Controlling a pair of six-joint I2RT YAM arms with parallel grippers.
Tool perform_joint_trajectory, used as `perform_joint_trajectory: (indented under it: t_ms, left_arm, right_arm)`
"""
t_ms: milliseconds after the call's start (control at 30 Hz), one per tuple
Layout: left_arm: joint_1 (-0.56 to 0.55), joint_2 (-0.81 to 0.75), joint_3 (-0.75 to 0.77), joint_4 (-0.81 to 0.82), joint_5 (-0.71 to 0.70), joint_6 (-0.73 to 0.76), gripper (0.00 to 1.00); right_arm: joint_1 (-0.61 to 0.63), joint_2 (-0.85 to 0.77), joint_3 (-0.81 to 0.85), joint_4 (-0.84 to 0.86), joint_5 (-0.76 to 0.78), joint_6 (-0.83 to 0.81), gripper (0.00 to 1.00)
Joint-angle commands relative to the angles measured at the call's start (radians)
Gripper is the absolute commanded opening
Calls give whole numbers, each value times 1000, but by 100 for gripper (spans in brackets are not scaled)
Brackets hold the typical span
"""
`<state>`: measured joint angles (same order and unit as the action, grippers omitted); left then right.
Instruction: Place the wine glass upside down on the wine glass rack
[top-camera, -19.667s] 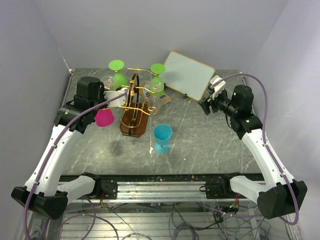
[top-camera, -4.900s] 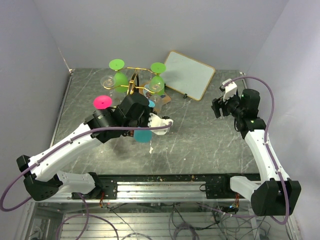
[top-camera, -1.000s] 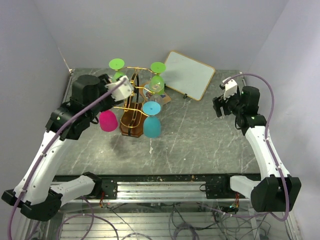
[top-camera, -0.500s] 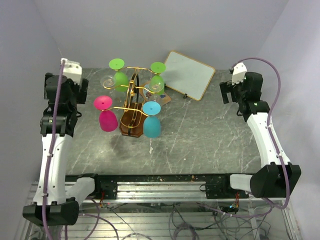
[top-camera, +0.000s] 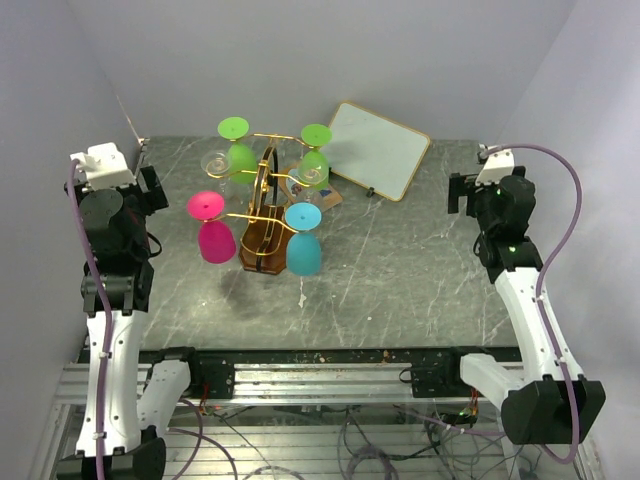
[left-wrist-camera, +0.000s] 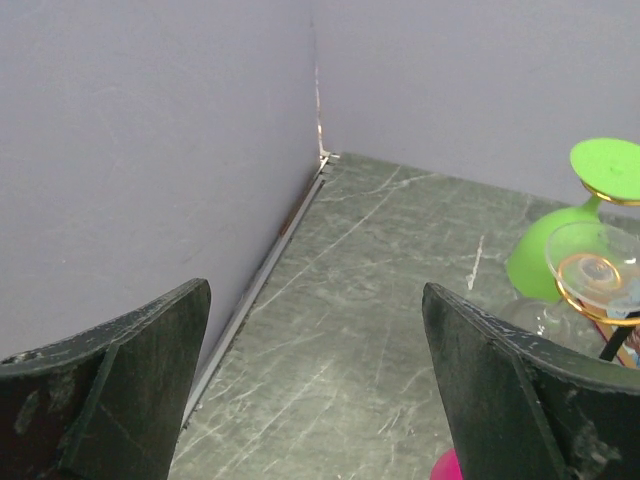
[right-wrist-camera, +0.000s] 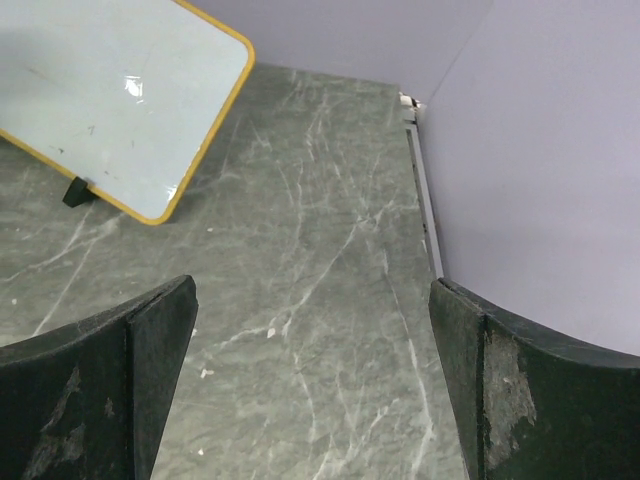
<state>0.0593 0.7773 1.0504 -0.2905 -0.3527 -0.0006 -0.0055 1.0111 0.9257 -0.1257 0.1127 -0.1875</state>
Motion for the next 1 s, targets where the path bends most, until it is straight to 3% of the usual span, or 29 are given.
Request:
perform_joint_trajectory:
  t_ms: [0,433,967]
  left_arm:
    - [17,-12,32,-22,123,26,95]
    - [14,-31,92,-139,212,47,100]
    - [14,-99,25,-146,163,32,94]
  right_arm:
    - [-5,-34,42,-40,-82,-30,100]
    - [-6,-141,-54,-121,-236,-99,100]
    - [-37,-182,-66,-105,-194,-66,100]
